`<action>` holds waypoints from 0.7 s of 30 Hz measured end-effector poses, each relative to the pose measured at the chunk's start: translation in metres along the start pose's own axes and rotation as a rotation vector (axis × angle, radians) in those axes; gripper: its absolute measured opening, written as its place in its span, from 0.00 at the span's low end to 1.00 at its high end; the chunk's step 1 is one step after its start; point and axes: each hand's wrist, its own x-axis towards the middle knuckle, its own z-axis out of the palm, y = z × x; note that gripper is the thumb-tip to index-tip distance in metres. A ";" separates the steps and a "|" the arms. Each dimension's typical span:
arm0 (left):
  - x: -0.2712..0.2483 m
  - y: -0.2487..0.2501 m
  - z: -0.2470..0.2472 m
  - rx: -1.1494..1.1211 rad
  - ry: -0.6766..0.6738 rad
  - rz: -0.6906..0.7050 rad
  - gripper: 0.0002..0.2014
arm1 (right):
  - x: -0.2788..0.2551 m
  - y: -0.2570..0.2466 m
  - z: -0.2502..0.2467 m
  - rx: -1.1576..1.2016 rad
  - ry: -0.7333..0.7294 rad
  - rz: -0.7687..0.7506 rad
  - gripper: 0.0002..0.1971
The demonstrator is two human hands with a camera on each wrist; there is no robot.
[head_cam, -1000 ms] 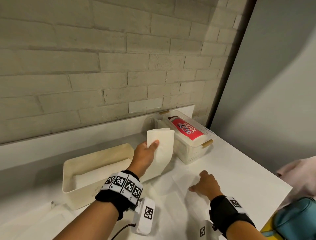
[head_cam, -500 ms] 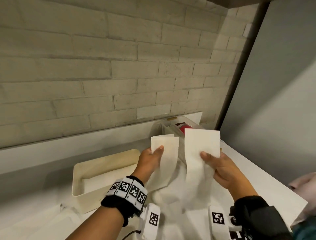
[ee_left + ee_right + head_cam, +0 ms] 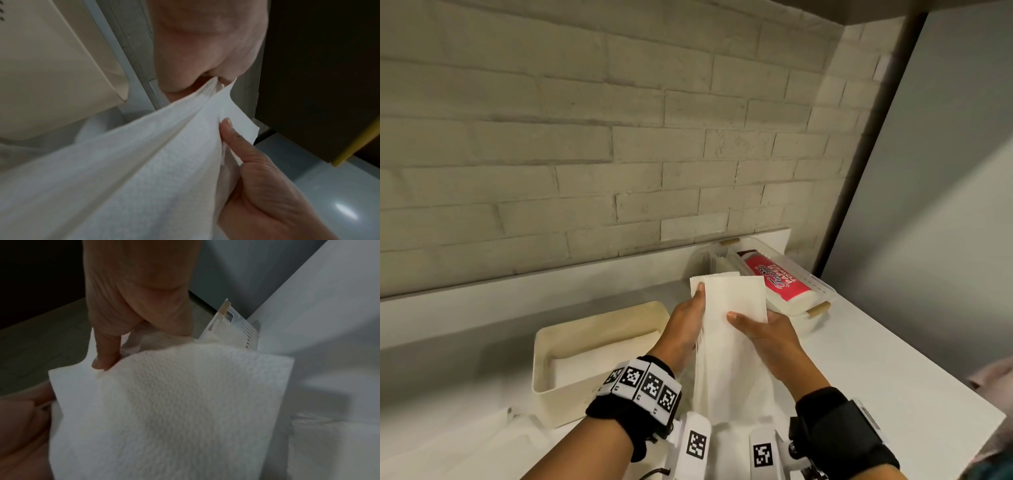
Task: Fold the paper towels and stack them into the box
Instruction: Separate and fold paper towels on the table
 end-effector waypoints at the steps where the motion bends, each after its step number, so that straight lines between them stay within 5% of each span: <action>1: 0.000 0.000 0.000 -0.013 -0.005 -0.005 0.22 | 0.000 0.000 0.001 -0.005 0.002 0.008 0.10; 8: -0.006 0.002 0.005 -0.107 -0.119 0.008 0.27 | 0.002 0.001 0.005 -0.031 0.059 0.016 0.10; 13: -0.003 -0.007 0.006 0.083 -0.058 0.120 0.15 | -0.001 -0.002 0.008 -0.014 0.072 0.036 0.11; 15: 0.000 -0.010 0.005 0.167 -0.015 0.167 0.11 | -0.001 -0.008 0.009 -0.217 0.116 0.040 0.20; 18: 0.000 -0.009 0.001 0.294 0.008 0.203 0.08 | 0.001 -0.021 0.004 -0.654 0.229 -0.187 0.42; 21: -0.001 -0.007 -0.004 0.430 -0.051 0.216 0.11 | 0.002 -0.047 -0.004 -0.971 0.052 -0.488 0.44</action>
